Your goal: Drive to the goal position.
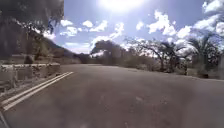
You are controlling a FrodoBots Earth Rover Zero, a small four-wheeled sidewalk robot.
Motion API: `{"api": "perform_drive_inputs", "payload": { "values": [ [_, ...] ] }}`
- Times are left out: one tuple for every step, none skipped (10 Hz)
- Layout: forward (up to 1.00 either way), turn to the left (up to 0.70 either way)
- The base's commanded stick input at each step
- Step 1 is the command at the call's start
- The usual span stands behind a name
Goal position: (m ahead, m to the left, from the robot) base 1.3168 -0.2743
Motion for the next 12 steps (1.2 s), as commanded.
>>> {"api": "perform_drive_inputs", "payload": {
  "values": [
    [0.50,0.00],
    [0.50,0.00],
    [0.50,0.00],
    [0.50,0.00],
    [0.50,0.00],
    [0.50,0.18],
    [0.50,0.43],
    [0.50,0.36],
    [0.50,0.17],
    [0.50,0.08],
    [0.50,0.02],
    [0.50,0.00]
  ]
}}
